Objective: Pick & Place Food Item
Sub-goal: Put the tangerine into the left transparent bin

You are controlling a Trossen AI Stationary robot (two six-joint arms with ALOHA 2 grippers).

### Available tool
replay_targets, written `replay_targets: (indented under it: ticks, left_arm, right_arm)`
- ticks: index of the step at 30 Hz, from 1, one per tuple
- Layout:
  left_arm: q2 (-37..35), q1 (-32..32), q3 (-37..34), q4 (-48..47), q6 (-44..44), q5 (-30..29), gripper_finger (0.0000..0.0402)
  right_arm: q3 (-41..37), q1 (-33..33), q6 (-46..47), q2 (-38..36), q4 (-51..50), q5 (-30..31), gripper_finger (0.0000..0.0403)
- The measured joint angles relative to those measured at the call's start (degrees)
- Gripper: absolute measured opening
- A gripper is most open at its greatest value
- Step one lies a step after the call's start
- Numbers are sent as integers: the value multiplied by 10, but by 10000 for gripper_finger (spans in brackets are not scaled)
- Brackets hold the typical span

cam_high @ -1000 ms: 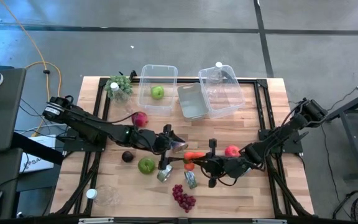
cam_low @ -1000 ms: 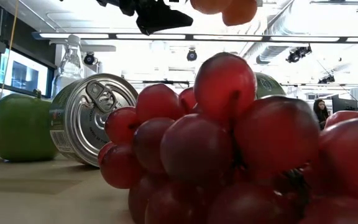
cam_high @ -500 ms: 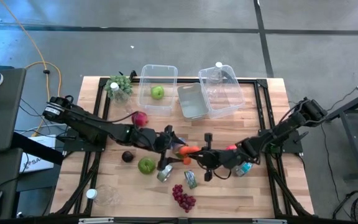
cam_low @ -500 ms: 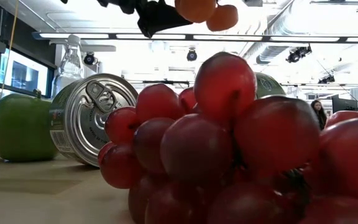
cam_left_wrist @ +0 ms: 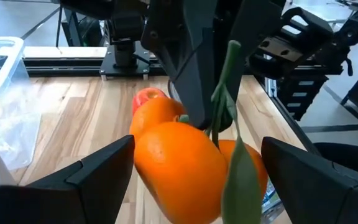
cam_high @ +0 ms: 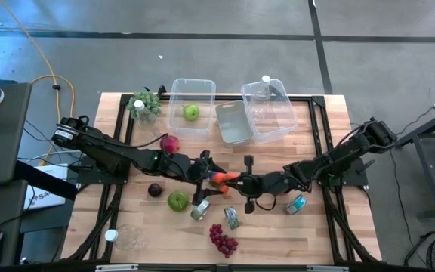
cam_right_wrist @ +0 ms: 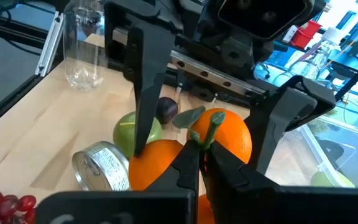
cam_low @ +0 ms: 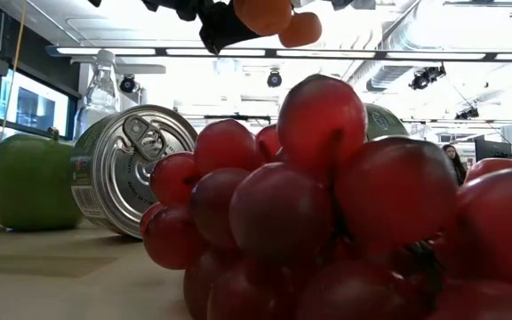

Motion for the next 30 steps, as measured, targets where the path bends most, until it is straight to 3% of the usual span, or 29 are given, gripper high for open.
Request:
replay_targets:
  ticks: [11, 17, 30]
  left_arm:
    - [0, 0, 0, 4, 20, 0, 320]
    - [0, 0, 0, 4, 20, -1, 299]
    - [0, -3, 0, 5, 46, -32, 190]
  right_arm:
    - [0, -14, 2, 4, 32, -2, 3]
    - [0, -18, 5, 6, 30, -34, 3]
    - [0, -18, 7, 7, 29, -47, 3]
